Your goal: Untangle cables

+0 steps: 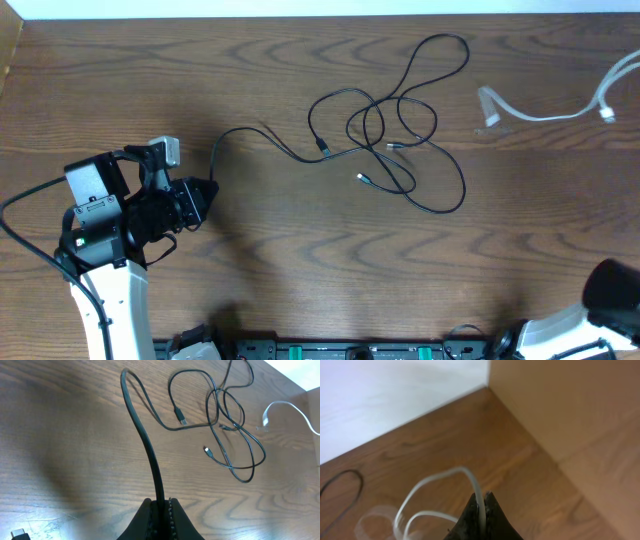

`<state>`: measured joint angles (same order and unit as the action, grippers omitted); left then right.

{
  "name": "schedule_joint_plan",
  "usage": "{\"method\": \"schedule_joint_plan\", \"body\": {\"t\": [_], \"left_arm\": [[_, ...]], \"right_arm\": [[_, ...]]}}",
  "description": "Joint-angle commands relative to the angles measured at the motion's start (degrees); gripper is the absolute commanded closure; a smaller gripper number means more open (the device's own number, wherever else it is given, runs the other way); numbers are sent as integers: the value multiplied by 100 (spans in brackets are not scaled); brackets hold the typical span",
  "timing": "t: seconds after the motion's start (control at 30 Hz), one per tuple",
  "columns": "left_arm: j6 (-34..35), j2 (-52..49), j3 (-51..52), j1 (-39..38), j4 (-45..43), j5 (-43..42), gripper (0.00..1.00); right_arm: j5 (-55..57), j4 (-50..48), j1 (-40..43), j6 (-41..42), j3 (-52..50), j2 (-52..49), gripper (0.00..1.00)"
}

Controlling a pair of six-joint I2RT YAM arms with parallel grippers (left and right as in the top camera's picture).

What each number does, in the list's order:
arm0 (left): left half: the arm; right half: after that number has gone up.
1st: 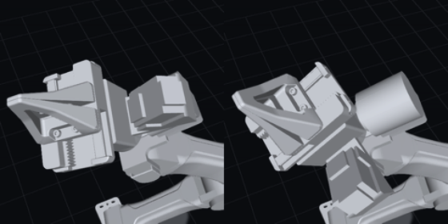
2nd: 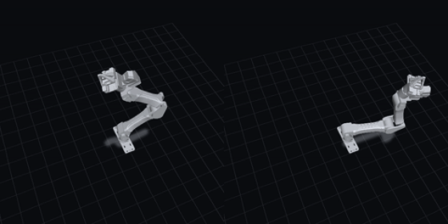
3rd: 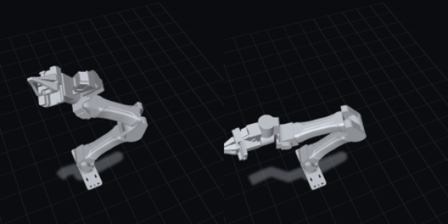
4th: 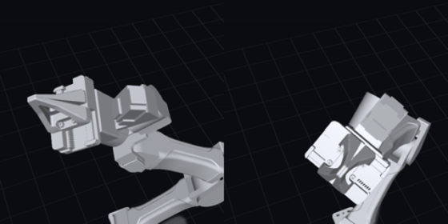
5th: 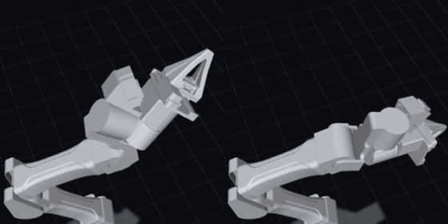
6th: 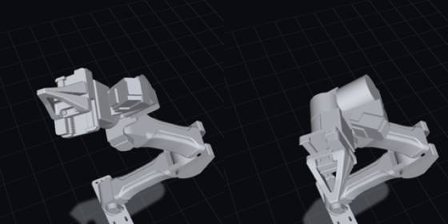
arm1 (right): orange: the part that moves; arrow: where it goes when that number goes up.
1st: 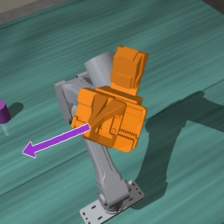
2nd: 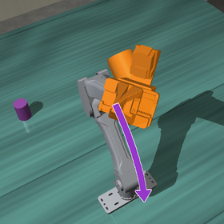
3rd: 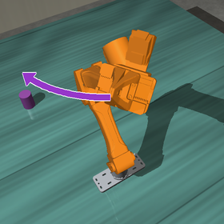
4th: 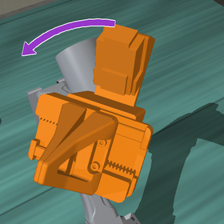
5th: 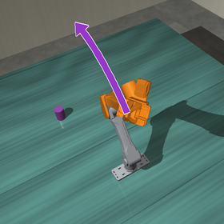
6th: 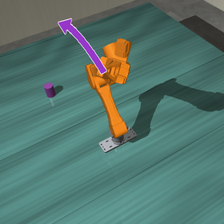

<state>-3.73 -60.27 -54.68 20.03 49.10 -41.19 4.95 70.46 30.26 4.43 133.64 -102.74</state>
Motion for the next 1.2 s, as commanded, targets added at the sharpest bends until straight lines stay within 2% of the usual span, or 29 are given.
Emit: {"method": "schedule_joint_plan", "body": {"t": [0.0, 0.23, 0.77, 0.93, 1.03, 1.07, 1.1, 1.17], "left_arm": [[-120, 15, -31, -13, 70, 28, 93], [-120, 15, -31, -13, 118, 28, 93], [-120, 15, -31, -13, 487, 26, 93], [-118, 15, -31, -13, 487, -35, 92], [-118, 15, -31, -13, 487, -35, 93], [-118, 15, -31, -13, 490, -35, 92], [-116, 15, -31, -13, 492, -35, 93], [-118, 15, -31, -13, 511, -35, 93]], "right_arm": [[-1482, -50, 872, 415, 50, -210, 99], [-2789, -127, 2013, 603, 48, -741, 99], [-2518, 17, 2717, 955, 48, -2559, 99], [-2291, 402, 2898, 1346, 46, -3045, 98], [-2260, 525, 2983, 1998, 44, -3224, 97], [-2181, 584, 3003, 2293, 44, -3241, 91], [-1974, 688, 3008, 2675, 42, -3241, 70], [-1902, 785, 3008, 2863, 42, -3239, 3]]}}
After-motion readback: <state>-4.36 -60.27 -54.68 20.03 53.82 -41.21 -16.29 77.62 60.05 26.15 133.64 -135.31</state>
